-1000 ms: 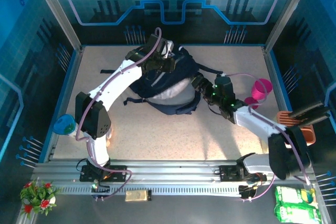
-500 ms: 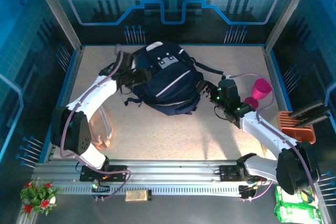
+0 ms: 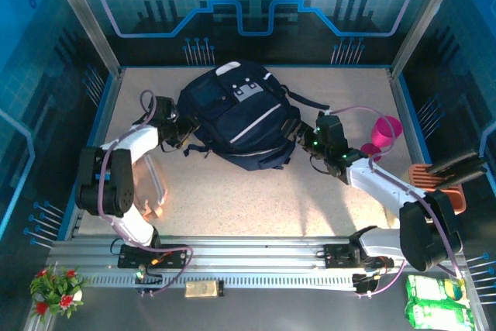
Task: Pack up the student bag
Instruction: Rotate the student bag at the top-center of the table.
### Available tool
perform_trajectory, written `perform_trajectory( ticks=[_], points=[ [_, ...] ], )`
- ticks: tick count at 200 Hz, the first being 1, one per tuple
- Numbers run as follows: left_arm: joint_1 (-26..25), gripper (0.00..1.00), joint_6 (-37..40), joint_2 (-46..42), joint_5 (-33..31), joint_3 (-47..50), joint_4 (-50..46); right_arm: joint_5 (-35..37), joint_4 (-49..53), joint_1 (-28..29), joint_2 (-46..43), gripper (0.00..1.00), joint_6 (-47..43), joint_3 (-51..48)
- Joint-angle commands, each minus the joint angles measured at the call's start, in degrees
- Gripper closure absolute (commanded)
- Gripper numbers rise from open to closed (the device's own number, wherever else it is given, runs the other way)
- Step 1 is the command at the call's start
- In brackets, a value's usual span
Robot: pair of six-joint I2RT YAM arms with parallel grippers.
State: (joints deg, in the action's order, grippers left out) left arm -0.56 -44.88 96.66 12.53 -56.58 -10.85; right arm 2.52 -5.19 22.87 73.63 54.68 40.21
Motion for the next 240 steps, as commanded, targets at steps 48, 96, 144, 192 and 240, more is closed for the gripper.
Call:
perform_trajectory(
  ticks=[48,96,144,192,240],
  points=[
    [0.38,0.46,1.91,6.59,4.21,-2.37,6.84,-0.85,-1.05,0.59,0.79,0.00,1.71,1.72],
    [0.38,0.54,1.29,8.87,4.73,-3.63,7.06,2.54,2.19,1.60,-0.38,0.00,1.66,2.07],
    [0.29,0.80,0.75,8.72,6.27,-3.80,7.89,4.15,7.82,3.72,-1.03,0.01,0.98,3.52],
    [-0.23,1.00,0.33,4.23,8.25,-2.95,7.86,2.91,13.34,6.93,-0.64,0.03,2.86,2.94],
    [-1.51,1.00,-0.45,-0.80,7.59,-2.94,4.29,-5.37,4.46,7.17,7.09,0.19,0.90,2.46]
  ],
)
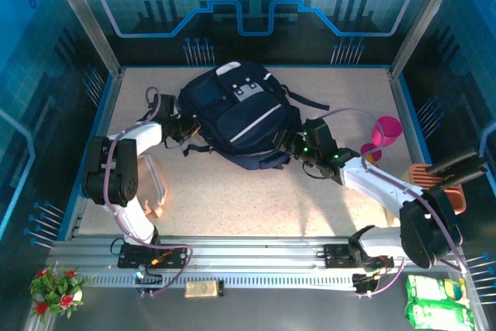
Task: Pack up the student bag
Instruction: Rotate the student bag at the top-center of the table.
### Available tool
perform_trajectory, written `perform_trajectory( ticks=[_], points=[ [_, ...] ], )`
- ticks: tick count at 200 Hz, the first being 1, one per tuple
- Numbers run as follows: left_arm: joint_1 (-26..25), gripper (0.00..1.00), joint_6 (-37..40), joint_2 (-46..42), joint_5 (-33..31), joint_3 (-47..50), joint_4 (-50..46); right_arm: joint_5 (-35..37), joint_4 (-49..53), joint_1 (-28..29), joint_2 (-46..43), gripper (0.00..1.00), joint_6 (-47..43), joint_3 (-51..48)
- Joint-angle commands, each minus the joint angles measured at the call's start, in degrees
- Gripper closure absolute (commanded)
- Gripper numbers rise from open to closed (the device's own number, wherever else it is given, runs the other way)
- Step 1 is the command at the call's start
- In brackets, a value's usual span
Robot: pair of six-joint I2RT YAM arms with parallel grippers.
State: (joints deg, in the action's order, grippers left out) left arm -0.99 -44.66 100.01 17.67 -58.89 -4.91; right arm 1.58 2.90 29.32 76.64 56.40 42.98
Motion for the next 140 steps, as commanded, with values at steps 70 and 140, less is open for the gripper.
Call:
perform_trajectory(
  ticks=[70,140],
  points=[
    [-4.04,1.00,-2.55,-9.86,3.00,1.60,-4.76,-5.89,-7.46,-2.31,15.89,0.26,-6.50,5.31],
    [-9.16,1.00,-3.79,-10.40,4.57,2.56,-3.47,-0.35,-0.88,-5.85,14.49,0.29,-16.29,9.42]
  ],
)
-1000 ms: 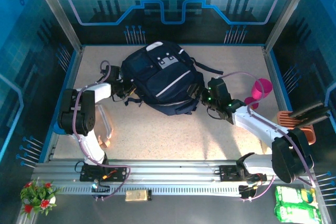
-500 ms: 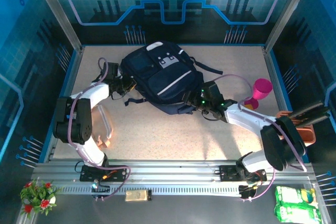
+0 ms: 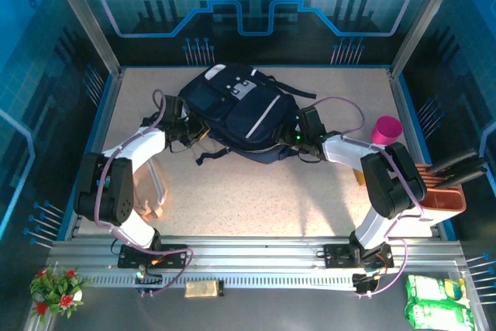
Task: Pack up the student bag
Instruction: Rotate the student bag at the top-center of the table, then zip the student bag at the top-center of the table.
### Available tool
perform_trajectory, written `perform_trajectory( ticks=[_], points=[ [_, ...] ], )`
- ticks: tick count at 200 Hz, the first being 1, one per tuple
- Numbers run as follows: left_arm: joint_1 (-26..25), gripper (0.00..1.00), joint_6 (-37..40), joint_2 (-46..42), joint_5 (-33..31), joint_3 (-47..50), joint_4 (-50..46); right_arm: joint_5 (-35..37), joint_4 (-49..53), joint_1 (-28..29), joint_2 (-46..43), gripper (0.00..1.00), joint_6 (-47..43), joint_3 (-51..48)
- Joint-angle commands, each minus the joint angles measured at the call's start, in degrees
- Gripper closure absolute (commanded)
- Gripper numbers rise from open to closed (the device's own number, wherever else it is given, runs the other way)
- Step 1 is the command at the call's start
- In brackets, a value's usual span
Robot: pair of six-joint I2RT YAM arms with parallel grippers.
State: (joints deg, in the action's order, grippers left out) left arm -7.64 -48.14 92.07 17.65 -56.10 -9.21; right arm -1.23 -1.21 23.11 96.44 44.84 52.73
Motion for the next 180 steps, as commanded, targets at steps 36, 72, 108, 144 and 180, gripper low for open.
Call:
perform_trajectory(
  ticks=[36,72,108,144,180],
  points=[
    [-3.78,1.00,0.62,-2.75,4.85,-0.07,2.38,10.04,13.98,2.13,-16.20,0.23,-6.98,-2.02],
    [-4.05,1.00,1.28,-3.35,5.20,0.10,4.29,16.78,20.07,11.89,-19.69,0.23,-5.91,-0.35],
    [-4.09,1.00,1.47,-3.56,6.44,0.36,5.52,22.56,19.34,23.55,-13.99,0.27,-2.93,4.59],
    [-4.22,1.00,1.90,-3.70,7.81,0.29,5.23,22.29,15.99,29.64,-4.05,0.43,-2.44,11.66],
    [-4.31,1.00,1.96,-3.99,8.43,0.18,4.80,22.85,16.48,30.41,4.05,0.54,-1.58,17.54]
  ],
)
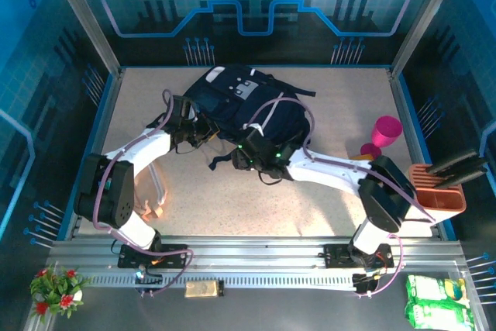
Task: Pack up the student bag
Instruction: Zip the student bag at the top-center of the table.
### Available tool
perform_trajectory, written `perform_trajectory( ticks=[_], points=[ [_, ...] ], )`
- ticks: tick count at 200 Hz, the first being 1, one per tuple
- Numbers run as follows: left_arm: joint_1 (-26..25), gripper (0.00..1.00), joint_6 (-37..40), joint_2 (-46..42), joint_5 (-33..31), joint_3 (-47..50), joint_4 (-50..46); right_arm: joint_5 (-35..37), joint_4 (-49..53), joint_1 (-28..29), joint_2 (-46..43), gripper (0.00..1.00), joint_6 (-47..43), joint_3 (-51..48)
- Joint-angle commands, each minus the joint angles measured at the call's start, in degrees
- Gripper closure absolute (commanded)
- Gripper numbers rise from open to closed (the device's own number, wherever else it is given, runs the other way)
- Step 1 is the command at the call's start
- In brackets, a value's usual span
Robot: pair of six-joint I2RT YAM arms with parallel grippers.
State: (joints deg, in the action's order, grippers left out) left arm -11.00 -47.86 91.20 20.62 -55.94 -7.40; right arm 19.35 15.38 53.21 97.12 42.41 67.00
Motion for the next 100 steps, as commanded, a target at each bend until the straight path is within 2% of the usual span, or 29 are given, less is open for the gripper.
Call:
perform_trajectory(
  ticks=[1,60,100],
  points=[
    [-0.95,1.00,1.65,-3.17,5.47,-0.01,2.99,2.31,-0.18,0.36,3.53,0.55,0.84,3.38],
    [-1.04,1.00,1.27,-3.56,5.76,0.04,2.39,5.54,0.60,-0.30,8.40,0.67,2.87,6.91],
    [-1.04,1.00,1.18,-3.53,6.51,-0.13,2.21,6.15,-0.30,-0.67,10.46,0.70,3.12,8.43]
  ],
)
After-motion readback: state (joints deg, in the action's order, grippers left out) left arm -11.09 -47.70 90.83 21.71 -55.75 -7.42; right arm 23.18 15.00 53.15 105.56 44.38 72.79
